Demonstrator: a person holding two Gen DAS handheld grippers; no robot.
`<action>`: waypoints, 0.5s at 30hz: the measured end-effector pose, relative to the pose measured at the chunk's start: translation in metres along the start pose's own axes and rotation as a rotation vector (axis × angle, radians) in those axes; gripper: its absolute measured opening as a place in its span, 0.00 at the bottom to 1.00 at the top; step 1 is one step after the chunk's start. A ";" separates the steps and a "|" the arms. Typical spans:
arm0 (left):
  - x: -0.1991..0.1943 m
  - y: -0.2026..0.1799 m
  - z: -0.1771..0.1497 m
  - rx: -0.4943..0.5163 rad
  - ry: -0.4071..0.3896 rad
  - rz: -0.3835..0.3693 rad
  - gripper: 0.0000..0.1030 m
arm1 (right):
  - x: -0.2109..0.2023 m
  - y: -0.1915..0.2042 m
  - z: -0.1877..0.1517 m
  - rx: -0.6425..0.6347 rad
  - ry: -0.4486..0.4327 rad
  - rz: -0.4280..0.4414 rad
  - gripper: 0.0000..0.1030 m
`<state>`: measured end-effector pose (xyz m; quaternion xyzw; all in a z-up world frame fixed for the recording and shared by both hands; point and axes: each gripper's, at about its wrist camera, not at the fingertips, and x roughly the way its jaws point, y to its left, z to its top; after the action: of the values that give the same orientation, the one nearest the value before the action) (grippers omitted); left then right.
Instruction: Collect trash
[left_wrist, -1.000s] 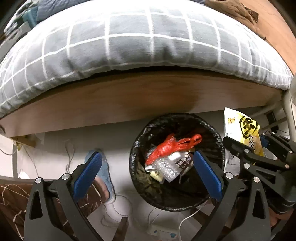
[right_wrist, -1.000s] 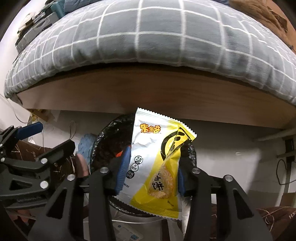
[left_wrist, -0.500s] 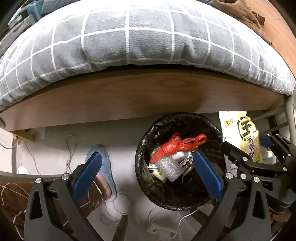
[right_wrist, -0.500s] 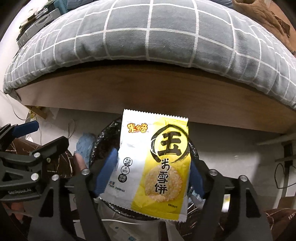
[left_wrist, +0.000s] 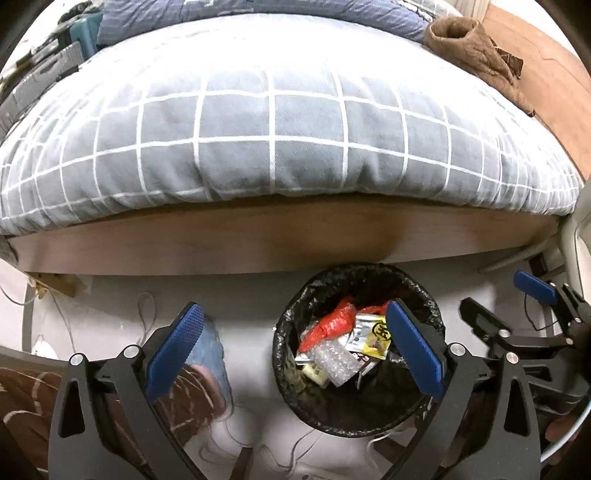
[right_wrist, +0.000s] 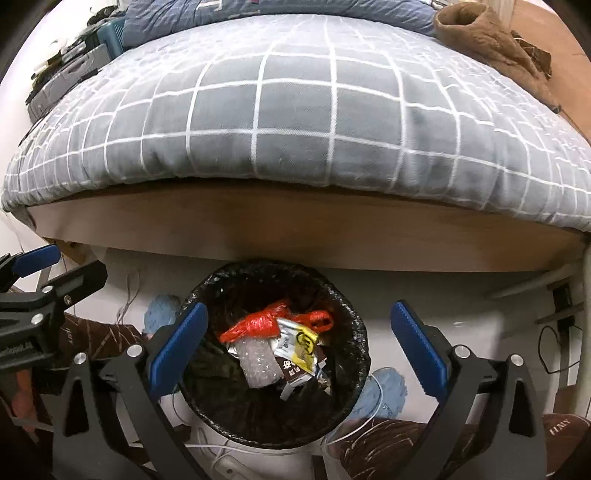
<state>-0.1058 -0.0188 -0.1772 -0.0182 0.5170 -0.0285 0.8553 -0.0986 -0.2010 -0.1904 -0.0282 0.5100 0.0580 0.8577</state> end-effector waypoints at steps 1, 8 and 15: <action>-0.002 0.001 0.001 0.004 -0.001 0.005 0.94 | -0.007 -0.003 0.002 -0.002 -0.010 -0.012 0.93; -0.054 -0.002 0.015 0.001 -0.091 -0.018 0.94 | -0.067 -0.017 0.013 0.046 -0.122 -0.052 0.93; -0.099 -0.017 0.012 0.024 -0.167 -0.036 0.94 | -0.135 -0.016 0.017 0.059 -0.266 -0.087 0.93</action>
<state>-0.1411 -0.0294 -0.0830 -0.0197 0.4430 -0.0483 0.8950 -0.1456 -0.2250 -0.0644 -0.0172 0.3918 0.0088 0.9198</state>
